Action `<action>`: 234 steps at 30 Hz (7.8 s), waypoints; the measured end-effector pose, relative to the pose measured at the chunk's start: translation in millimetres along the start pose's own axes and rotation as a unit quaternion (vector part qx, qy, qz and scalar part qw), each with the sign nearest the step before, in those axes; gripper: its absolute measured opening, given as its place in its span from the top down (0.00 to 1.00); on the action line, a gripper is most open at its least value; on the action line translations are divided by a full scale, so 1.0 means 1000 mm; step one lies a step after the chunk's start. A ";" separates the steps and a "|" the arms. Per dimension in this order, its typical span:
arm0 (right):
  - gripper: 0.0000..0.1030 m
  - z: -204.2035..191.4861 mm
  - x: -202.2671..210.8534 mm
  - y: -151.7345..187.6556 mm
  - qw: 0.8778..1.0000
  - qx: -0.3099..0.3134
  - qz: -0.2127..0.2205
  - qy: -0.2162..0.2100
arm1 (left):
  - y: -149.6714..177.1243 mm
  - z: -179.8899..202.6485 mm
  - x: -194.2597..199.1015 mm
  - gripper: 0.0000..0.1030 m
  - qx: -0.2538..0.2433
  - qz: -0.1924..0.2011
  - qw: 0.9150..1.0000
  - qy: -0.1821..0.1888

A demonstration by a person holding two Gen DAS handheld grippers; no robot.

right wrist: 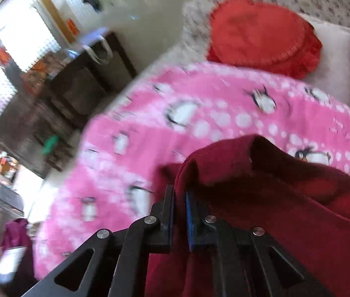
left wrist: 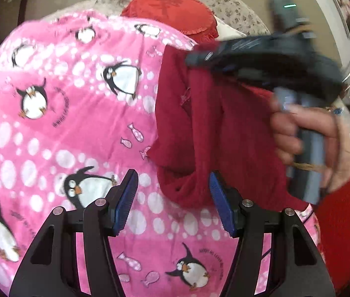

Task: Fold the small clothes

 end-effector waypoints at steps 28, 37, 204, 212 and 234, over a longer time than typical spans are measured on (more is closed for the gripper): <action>0.58 0.189 0.201 0.161 0.976 -0.152 0.123 0.100 | -0.002 0.051 0.000 0.41 -0.039 0.008 0.994 -0.100; 0.56 0.163 0.182 0.173 0.978 -0.145 0.093 0.115 | 0.008 0.077 0.018 0.41 -0.081 0.031 0.988 -0.127; 0.53 0.004 -0.039 0.005 0.983 0.077 -0.068 0.150 | -0.022 0.002 -0.045 0.24 0.052 0.016 0.998 0.024; 0.80 0.013 0.037 -0.003 1.000 -0.004 0.013 -0.022 | -0.040 0.041 -0.056 0.23 0.032 0.011 0.999 0.035; 0.83 0.198 0.243 0.100 0.966 -0.178 0.184 -0.038 | 0.007 0.315 -0.061 0.72 -0.205 -0.010 0.971 0.122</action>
Point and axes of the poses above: each gripper's, at about its wrist camera, not at the fingertips, and x roughly against the way its jaws point, z to its right, y to its underside, the point moved 10 cm from there along -x, roughly the way its jaws point, and after that the axes turned 5 degrees about -z, right-handed, at the moved point
